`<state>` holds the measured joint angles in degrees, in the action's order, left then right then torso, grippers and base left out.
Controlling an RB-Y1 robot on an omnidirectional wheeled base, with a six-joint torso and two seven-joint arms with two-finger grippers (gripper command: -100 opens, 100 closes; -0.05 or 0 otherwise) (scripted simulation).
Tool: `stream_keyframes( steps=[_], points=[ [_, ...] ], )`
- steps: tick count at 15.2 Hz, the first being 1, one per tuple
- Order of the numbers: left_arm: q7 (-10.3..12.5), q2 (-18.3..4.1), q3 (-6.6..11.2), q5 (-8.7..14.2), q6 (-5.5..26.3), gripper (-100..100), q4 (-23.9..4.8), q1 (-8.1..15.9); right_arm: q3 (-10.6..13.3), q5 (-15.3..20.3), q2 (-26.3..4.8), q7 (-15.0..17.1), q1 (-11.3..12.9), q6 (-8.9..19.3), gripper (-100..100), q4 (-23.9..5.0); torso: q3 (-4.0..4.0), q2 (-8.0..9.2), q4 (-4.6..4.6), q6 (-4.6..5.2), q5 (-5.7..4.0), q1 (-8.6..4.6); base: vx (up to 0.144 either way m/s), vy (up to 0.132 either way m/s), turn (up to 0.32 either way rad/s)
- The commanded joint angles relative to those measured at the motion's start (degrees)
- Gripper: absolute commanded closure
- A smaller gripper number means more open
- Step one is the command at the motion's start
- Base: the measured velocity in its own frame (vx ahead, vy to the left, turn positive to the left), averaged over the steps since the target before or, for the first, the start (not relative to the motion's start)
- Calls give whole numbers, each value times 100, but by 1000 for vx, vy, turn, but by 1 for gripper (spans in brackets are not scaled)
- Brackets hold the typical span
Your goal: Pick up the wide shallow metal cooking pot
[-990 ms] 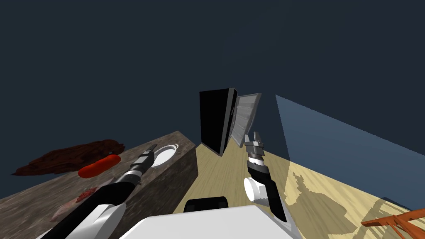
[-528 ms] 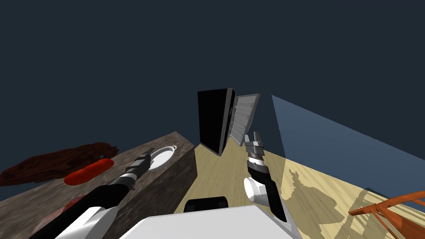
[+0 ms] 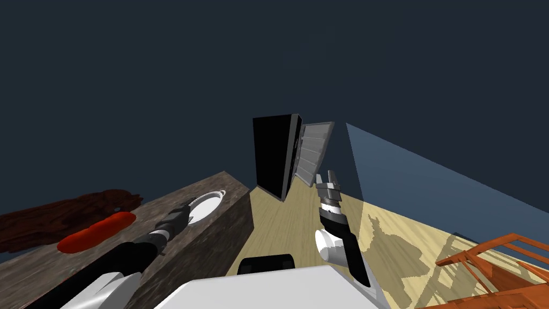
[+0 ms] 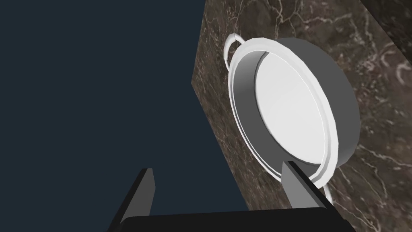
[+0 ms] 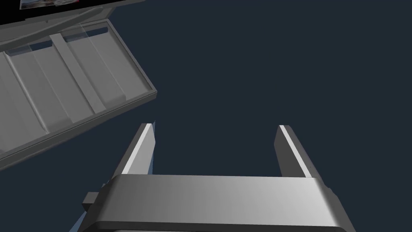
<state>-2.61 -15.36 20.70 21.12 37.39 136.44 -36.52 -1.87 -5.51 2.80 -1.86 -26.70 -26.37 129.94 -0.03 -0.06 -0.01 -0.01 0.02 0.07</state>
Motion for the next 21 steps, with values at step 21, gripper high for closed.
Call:
stream_keyframes(
  steps=[21],
  points=[
    [227,-149,735,810,2406,-100,196,-256,0,0,0,0,0,0,0,0,-3,-5,-1,2,1,5,19,21,-72]
  ],
)
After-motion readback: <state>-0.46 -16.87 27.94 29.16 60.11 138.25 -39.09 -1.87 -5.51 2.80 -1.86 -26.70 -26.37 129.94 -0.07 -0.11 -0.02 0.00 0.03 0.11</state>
